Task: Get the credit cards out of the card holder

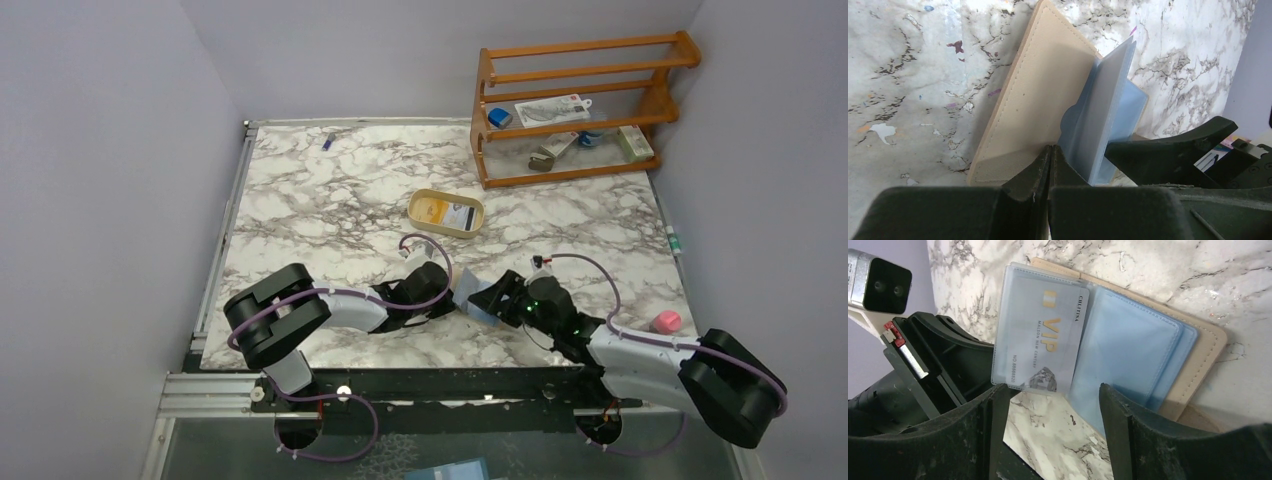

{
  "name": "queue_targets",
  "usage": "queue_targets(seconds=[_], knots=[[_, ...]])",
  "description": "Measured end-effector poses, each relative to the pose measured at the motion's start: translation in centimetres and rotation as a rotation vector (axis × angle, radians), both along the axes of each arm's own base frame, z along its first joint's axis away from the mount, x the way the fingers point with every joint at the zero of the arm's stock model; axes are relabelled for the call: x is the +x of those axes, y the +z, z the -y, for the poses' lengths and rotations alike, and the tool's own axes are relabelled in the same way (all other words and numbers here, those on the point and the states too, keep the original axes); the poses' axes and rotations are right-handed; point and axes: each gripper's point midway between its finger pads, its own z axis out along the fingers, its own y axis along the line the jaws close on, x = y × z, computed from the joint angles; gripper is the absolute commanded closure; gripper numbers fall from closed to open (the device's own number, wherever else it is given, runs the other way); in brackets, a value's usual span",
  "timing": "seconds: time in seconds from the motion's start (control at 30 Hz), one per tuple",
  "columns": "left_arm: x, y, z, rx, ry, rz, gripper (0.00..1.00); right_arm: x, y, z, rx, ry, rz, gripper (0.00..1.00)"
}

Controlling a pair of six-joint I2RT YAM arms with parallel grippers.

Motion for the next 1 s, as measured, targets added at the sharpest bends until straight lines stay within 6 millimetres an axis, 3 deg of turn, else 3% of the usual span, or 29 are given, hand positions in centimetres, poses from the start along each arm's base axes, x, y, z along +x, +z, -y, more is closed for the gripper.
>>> queue_targets(seconds=[0.1,0.13,0.3,0.4,0.53,0.7,0.87,1.0], knots=[[0.0,0.0,0.0,-0.002,0.002,0.0,0.99,0.2,-0.1,-0.1,0.014,-0.011,-0.008,0.29],[0.0,0.0,-0.1,-0.003,0.003,-0.001,0.94,0.2,-0.1,-0.2,0.019,-0.014,-0.008,0.29],[-0.2,0.4,-0.6,-0.026,-0.007,-0.012,0.39,0.3,-0.2,-0.3,0.053,-0.027,-0.01,0.29],[0.0,1.4,-1.0,-0.053,-0.006,-0.005,0.24,0.1,-0.4,-0.1,0.076,-0.04,-0.016,0.29],[1.4,2.4,-3.4,-0.062,0.038,0.004,0.2,0.0,-0.2,0.2,0.095,-0.052,-0.015,0.29],[2.7,2.2,-6.7,-0.024,0.09,0.018,0.2,0.1,-0.4,0.3,0.094,-0.059,-0.021,0.29],[2.6,2.3,-6.7,-0.076,0.045,0.055,0.2,0.2,-0.6,0.1,0.096,-0.055,-0.022,0.29],[2.8,2.5,-5.1,-0.111,-0.047,0.097,0.23,0.4,-0.7,-0.1,0.105,-0.049,-0.021,0.29]])
